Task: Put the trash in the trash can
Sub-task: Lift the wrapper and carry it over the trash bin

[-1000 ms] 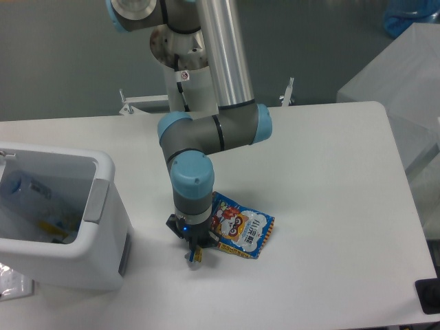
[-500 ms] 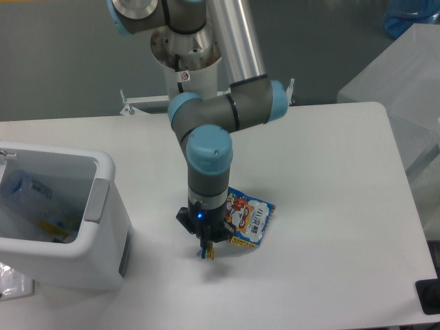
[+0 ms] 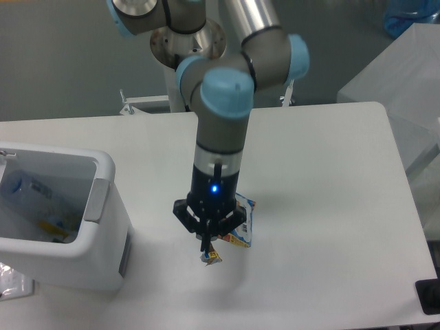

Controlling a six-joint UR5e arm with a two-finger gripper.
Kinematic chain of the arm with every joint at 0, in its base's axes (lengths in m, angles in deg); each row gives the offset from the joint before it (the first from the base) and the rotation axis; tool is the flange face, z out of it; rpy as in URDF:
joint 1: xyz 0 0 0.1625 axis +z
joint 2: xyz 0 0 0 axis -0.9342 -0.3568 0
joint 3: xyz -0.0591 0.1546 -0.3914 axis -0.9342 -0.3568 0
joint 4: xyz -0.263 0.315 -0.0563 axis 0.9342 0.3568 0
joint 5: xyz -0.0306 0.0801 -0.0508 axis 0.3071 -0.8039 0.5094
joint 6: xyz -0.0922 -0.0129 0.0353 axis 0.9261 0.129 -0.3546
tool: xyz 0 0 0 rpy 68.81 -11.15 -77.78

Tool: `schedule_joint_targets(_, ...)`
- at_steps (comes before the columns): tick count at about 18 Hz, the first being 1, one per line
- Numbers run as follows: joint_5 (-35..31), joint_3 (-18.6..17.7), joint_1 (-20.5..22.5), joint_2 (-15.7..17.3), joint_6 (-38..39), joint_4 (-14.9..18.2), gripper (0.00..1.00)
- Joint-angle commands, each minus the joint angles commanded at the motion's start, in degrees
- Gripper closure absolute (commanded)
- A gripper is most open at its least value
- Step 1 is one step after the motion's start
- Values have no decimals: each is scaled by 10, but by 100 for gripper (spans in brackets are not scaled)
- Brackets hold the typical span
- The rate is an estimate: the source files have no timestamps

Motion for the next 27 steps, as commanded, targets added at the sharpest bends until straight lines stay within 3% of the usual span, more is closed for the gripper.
schedule_joint_targets(7,20,64,-15,43,123,-3,100)
schedule_joint_targets(10,19,64,-33,61,213,-4,97)
schedule_joint_targets(17,21,60,-112,94,221,-4,97)
schedule_joint_targets(20,21,59,-153,90,221,-4,97)
schedule_joint_targets(27,21,52,-204,71,220,-4,97)
